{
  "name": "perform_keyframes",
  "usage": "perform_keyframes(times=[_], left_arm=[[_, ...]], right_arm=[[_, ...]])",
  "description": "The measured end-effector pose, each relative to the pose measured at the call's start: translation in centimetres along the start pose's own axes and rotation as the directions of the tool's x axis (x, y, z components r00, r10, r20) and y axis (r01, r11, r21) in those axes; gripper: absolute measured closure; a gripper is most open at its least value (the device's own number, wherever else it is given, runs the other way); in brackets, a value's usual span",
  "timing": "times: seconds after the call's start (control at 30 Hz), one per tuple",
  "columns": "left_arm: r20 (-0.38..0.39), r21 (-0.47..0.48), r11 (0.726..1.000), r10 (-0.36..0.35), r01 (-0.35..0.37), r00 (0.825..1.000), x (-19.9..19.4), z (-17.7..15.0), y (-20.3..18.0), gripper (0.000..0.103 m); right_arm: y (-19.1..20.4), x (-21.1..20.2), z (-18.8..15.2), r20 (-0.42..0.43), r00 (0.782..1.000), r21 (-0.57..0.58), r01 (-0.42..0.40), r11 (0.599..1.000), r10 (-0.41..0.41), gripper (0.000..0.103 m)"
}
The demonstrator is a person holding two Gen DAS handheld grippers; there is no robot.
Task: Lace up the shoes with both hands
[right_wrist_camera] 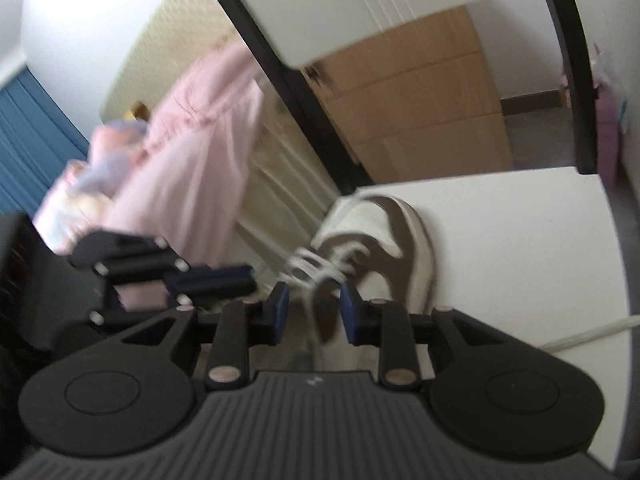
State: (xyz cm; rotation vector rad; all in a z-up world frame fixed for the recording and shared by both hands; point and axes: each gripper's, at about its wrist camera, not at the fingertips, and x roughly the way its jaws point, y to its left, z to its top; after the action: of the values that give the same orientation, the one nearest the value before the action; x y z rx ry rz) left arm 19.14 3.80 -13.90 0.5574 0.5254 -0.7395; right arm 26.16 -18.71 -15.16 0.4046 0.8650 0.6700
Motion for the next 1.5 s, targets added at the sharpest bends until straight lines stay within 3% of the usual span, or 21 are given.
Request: perform_keyframes(times=[0.13,0.27,0.33,0.53,0.77,1.17,1.33,1.43,1.5], left_arm=[[-0.001,0.052,0.999,-0.005,0.005,1.0,0.2,-0.4,-0.4,0.1],[0.004,0.145,0.989,-0.004,0.003,1.0,0.8,-0.4,-1.5,0.1],[0.003,0.19,0.982,-0.001,0.0,1.0,1.1,-0.5,-2.1,0.1],[-0.002,0.267,0.964,0.004,-0.004,1.0,1.7,-0.4,-3.1,0.1],[0.037,0.285,0.958,-0.009,-0.002,0.999,1.6,0.0,-3.2,0.1],[0.008,0.302,0.953,-0.009,0.006,1.0,1.8,0.7,-4.0,0.1],[0.008,0.266,0.964,-0.01,0.008,1.0,1.6,0.7,-3.6,0.1],[0.016,0.231,0.973,-0.019,0.015,1.0,1.5,0.8,-3.2,0.1],[0.019,0.207,0.978,-0.033,0.028,0.999,1.4,0.9,-3.0,0.1]], right_arm=[[-3.5,0.0,-0.8,0.03,0.995,0.252,-0.102,0.962,0.098,0.075],[-6.4,0.6,-2.4,0.078,0.977,0.503,-0.212,0.838,0.201,0.075],[-7.1,0.7,-2.8,0.092,0.97,0.554,-0.236,0.798,0.223,0.075],[-7.7,0.8,-3.2,0.115,0.962,0.619,-0.263,0.74,0.246,0.075],[-8.2,0.7,-3.4,0.124,0.959,0.644,-0.273,0.714,0.255,0.075],[-8.3,0.8,-3.5,0.124,0.957,0.65,-0.277,0.707,0.261,0.075],[-8.2,0.9,-3.5,0.121,0.958,0.644,-0.274,0.714,0.258,0.075],[-7.7,0.7,-3.1,0.111,0.962,0.616,-0.263,0.743,0.248,0.074],[-7.5,0.2,-3.1,0.144,0.959,0.604,-0.28,0.746,0.243,0.073]])
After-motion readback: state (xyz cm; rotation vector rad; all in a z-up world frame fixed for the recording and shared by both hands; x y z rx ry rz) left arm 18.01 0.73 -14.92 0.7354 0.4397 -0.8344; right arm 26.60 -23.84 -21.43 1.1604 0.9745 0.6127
